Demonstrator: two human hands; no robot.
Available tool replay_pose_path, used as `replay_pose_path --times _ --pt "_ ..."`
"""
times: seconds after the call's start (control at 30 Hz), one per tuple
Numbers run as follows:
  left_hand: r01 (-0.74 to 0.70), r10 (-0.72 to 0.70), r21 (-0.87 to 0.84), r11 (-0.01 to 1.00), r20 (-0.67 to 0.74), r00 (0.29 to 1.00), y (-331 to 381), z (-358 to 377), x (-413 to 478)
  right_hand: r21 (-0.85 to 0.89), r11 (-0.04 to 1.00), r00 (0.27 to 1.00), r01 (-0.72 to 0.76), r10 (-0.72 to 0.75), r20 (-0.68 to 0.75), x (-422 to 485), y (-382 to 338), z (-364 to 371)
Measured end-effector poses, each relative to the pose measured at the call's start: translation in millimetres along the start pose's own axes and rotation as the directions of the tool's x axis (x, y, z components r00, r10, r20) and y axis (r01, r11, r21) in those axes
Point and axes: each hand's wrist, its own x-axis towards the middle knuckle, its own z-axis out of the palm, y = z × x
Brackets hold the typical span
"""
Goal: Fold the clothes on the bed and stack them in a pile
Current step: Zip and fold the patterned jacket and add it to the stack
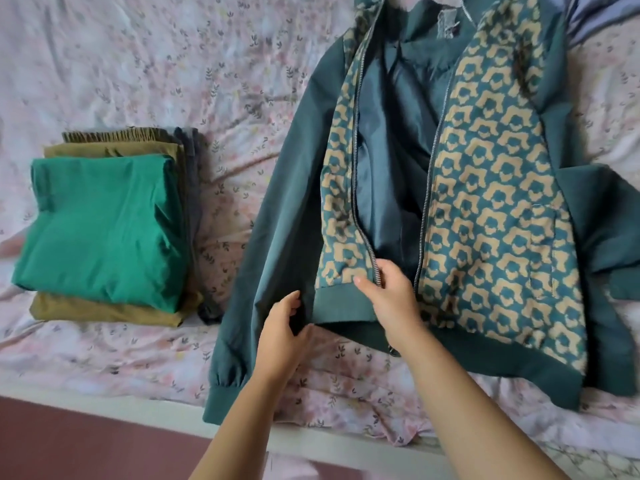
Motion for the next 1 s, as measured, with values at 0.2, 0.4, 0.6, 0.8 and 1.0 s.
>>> replay_pose_path --times 0.2,0.4,0.6,0.8,1.0 --pt "-0.03 0.031 -0.018 0.999 0.065 0.997 22 30 1 0.085 0.991 0.957 0.108 -0.08 -0.278 -20 5 -82" --pt "-0.101 0.103 -0.018 0.995 0.229 0.968 43 70 1 -0.078 0.994 0.904 -0.079 0.039 -0.425 -20 41 -117" --pt "0.289 -0.169 -0.498 0.817 0.271 0.947 58 75 10 -0.154 0.971 0.955 -0.181 0.136 -0.265 -21 43 -129" --pt "-0.024 0.069 -0.378 0.926 0.105 0.992 61 9 -8 0.105 0.993 0.995 -0.054 0.062 -0.082 -30 4 -99" --pt "0.078 -0.083 -0.218 0.973 -0.016 0.996 18 -61 -37 -0.084 0.995 0.992 -0.056 0.065 0.104 -49 9 -47"
